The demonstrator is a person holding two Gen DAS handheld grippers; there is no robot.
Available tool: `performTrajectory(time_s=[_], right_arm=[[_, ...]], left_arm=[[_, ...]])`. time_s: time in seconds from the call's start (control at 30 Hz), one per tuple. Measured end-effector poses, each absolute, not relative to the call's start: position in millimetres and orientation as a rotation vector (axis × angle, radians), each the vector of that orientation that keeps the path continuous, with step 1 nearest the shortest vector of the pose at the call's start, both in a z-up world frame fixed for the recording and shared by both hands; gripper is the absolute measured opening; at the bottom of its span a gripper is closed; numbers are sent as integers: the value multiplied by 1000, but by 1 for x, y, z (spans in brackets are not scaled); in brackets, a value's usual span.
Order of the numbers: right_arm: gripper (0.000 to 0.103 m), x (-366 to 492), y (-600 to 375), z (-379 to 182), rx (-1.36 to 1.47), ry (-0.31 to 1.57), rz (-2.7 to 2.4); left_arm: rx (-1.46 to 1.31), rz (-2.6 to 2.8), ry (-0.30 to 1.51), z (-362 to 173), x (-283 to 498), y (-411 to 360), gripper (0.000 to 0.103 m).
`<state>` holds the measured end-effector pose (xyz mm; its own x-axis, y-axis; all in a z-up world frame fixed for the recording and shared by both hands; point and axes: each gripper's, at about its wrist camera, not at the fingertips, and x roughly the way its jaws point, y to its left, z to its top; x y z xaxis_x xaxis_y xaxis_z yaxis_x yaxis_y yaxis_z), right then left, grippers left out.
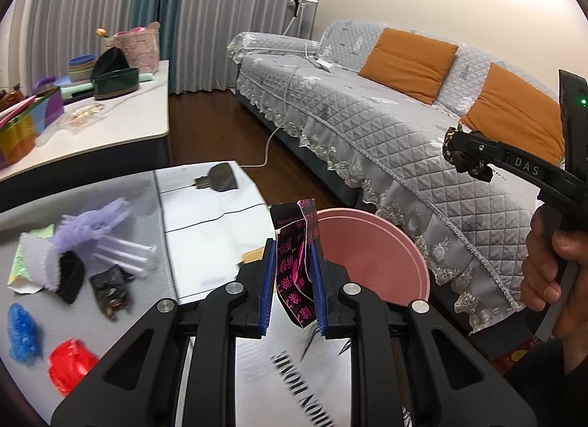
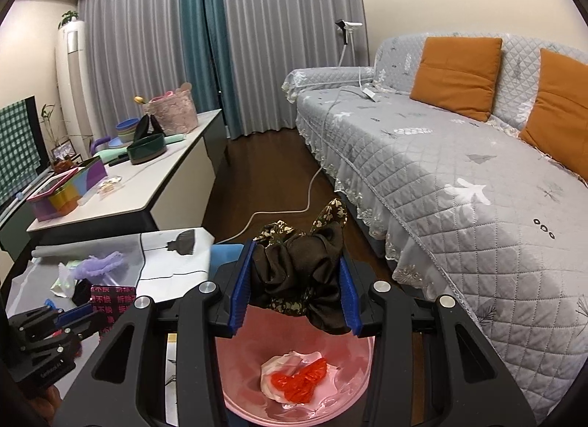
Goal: Collect trash
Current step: 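Carry the scrunchie with the right gripper while the left carries the wrapper toward the pink bin, then open the right gripper over the pink bin while the left gripper opens too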
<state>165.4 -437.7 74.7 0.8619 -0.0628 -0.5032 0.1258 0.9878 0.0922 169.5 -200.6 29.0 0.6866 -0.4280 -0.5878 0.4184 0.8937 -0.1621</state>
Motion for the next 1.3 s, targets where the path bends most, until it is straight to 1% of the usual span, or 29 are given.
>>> performTrajectory(time_s=[0.4, 0.73, 0.8, 0.83, 0.87, 0.9, 0.93, 0.97, 1.0, 1.23, 1.3], right_arm=[[42, 182, -453, 65, 151, 559, -118], [42, 187, -452, 63, 148, 565, -116], [43, 188, -452, 61, 148, 569, -116], [46, 188, -451, 61, 146, 571, -117], [50, 189, -451, 60, 141, 577, -119], [55, 190, -450, 58, 135, 580, -129], [66, 190, -450, 58, 133, 581, -139], [69, 190, -452, 57, 137, 577, -146], [70, 189, -454, 57, 146, 577, -148], [70, 188, -457, 55, 172, 583, -153], [70, 188, -455, 56, 169, 583, -150]], left_arm=[[12, -527, 669, 22, 190, -249, 18], [29, -541, 684, 14, 198, -263, 18], [32, -544, 686, 12, 199, -265, 18], [32, -547, 688, 12, 200, -267, 19], [29, -552, 691, 11, 201, -267, 21], [26, -560, 696, 10, 202, -268, 28], [27, -570, 712, 8, 204, -271, 34], [33, -568, 730, 5, 206, -272, 49], [33, -562, 732, 4, 207, -272, 52], [12, -551, 739, 2, 201, -258, 51], [16, -548, 733, 3, 198, -255, 49]])
